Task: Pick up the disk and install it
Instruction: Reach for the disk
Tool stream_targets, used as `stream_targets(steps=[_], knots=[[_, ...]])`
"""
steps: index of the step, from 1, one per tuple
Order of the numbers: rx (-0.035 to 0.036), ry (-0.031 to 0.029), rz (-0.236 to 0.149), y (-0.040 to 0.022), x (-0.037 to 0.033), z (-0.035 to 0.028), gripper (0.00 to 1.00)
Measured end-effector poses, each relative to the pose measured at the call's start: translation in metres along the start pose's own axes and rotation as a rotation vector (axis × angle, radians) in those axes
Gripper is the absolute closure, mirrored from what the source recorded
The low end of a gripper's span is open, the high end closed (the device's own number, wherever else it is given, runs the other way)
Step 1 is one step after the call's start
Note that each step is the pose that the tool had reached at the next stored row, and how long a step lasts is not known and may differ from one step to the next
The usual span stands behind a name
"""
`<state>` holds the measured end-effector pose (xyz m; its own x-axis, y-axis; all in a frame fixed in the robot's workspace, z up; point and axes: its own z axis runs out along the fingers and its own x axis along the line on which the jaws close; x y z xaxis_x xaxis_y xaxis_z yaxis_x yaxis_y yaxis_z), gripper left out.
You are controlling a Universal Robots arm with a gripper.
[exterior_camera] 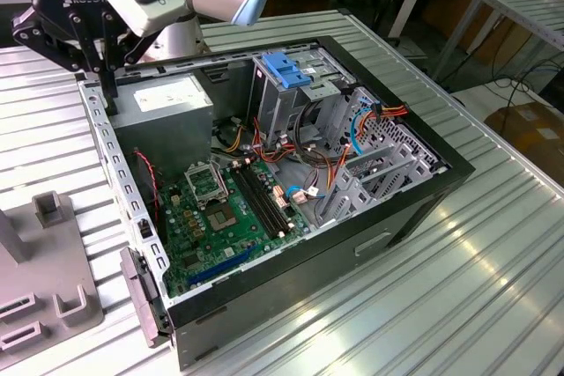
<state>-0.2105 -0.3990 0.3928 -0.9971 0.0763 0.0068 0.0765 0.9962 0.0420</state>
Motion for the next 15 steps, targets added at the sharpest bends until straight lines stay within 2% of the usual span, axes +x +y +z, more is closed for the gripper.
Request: stream_targets(steps=[15], knots=[[0.0,0.0002,0.0,-0.0007,0.0088,0.0,0.9]])
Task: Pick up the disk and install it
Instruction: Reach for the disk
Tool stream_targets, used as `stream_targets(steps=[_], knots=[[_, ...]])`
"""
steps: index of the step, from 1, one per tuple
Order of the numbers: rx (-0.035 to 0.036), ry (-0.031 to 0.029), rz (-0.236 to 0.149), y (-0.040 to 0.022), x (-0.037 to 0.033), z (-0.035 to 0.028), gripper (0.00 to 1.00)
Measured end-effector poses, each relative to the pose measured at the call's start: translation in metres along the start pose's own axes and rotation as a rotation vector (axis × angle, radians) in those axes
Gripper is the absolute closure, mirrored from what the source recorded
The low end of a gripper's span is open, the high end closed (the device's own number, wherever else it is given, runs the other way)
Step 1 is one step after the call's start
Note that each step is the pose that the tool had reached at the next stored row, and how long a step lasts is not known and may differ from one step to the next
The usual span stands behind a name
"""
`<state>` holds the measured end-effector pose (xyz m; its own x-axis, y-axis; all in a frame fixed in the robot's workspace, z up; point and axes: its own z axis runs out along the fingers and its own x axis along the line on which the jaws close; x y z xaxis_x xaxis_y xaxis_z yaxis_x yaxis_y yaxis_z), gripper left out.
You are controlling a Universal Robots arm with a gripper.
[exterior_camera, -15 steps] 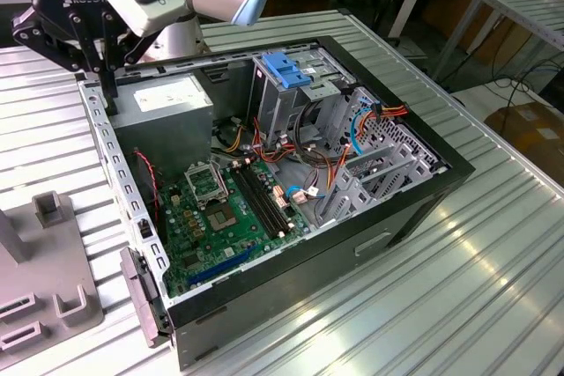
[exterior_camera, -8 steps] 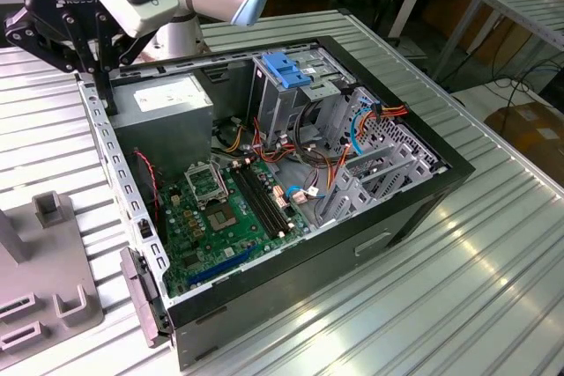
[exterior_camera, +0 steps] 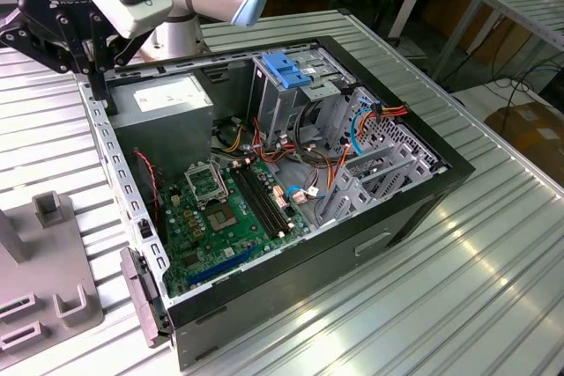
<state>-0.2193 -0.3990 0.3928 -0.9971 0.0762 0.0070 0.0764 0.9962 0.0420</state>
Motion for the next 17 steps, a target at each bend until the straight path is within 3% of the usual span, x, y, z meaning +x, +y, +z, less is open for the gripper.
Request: stream_targets(steps=[17], knots=[[0.0,0.0004,0.0,-0.0005,0.0062,0.0,0.9]])
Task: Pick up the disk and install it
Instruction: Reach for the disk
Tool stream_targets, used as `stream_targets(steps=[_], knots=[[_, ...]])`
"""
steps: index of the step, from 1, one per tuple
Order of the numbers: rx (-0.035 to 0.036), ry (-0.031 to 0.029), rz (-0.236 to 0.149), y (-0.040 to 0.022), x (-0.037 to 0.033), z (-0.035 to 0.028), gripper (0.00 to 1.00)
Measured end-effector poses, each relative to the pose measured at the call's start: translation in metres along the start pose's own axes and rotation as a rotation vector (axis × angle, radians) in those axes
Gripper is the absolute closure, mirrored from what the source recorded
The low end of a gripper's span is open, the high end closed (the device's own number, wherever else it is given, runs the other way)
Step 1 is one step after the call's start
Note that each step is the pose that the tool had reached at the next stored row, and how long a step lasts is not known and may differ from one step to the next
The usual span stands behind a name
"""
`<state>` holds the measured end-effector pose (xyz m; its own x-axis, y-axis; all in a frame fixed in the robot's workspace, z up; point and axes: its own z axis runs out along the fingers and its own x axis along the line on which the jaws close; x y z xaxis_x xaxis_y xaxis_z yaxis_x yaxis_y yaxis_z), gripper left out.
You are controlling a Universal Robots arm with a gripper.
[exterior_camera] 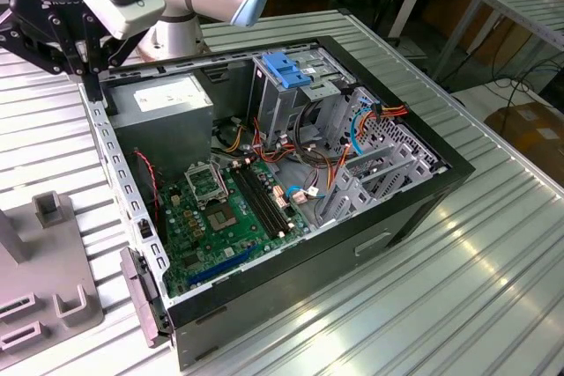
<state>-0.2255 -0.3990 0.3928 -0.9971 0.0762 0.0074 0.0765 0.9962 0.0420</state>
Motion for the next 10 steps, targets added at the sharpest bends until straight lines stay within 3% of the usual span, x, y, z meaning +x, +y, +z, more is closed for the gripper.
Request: stream_targets(steps=[10], knots=[[0.0,0.0002,0.0,-0.0003,0.0033,0.0,0.9]])
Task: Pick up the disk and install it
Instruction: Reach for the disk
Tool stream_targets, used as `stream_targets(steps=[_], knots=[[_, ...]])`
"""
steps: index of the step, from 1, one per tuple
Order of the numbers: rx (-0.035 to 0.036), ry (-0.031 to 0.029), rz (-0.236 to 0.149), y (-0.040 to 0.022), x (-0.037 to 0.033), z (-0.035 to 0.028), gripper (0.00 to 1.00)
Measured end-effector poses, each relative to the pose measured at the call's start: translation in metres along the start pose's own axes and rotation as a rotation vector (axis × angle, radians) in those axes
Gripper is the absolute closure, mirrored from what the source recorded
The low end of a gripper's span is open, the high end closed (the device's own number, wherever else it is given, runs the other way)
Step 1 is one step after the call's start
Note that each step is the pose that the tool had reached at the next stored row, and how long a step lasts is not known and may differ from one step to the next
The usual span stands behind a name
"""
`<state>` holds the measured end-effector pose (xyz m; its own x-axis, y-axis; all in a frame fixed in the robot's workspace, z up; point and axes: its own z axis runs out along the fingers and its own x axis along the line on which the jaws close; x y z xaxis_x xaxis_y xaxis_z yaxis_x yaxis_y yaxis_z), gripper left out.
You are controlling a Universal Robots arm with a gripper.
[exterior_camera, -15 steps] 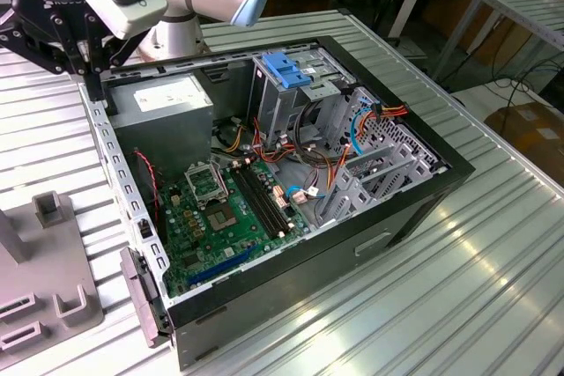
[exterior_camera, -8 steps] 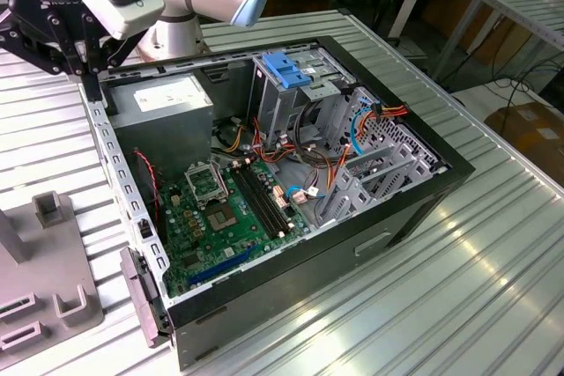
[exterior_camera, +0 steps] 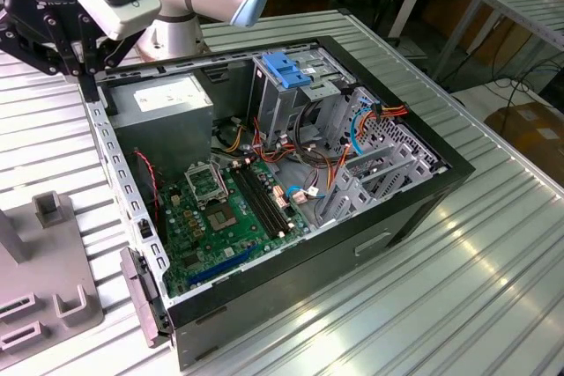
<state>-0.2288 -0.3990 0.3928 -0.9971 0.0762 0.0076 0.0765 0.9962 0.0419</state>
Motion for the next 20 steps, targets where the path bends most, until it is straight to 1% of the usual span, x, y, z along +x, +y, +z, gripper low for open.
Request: stream_targets(steps=[11,20], knots=[[0.0,0.0001,0.0,-0.0003,0.0037,0.0,0.9],[0.0,0.0001,0.0,-0.0007,0.0092,0.0001,0.9]])
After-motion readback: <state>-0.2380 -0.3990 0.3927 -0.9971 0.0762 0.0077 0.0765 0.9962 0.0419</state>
